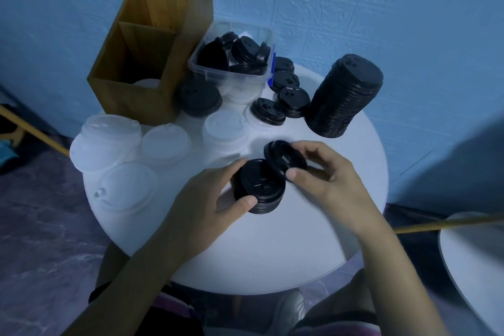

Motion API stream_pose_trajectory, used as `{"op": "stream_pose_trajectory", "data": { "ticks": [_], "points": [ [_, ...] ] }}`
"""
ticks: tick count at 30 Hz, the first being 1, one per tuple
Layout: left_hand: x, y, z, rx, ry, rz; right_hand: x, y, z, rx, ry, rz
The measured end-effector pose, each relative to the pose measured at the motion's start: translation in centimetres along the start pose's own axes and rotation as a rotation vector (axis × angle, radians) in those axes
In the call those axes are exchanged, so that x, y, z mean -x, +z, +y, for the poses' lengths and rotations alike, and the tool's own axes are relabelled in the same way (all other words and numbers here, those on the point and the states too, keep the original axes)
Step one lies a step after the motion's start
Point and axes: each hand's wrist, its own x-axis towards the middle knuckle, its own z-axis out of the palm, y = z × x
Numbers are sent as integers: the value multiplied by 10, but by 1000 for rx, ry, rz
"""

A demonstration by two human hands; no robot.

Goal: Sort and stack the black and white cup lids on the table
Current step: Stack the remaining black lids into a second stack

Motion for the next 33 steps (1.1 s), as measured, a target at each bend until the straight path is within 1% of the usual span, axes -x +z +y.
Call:
{"op": "stream_pose_trajectory", "data": {
  "ticks": [2, 3, 7, 12, 19, 22, 26, 30, 33],
  "points": [
    [-1, -1, -1, -5, 10, -6, 10, 7, -1, 105, -25, -113],
    [-1, -1, -1, -3, 9, -10, 12, 11, 0, 175, -37, -142],
    [-2, -2, -2, 20, -16, -39, 13, 18, -1, 293, -70, -150],
    [-3, -2, -5, 16, 6, -50, 10, 21, -4, 447, -106, -199],
    [-4, -2, -5, 14, 25, -72, 11, 22, -10, 564, -119, -214],
    [-4, -1, -5, 30, 21, -55, 12, 23, -12, 595, -114, -213],
    [-3, -2, -6, 46, 68, -48, 13, 24, -12, 589, -122, -207],
    [-3, -2, -7, 88, 60, -24, 13, 25, -11, 555, -101, -206],
    [-2, 0, -8, 86, 58, -31, 15, 25, -9, 490, -43, -184]
  ]
}}
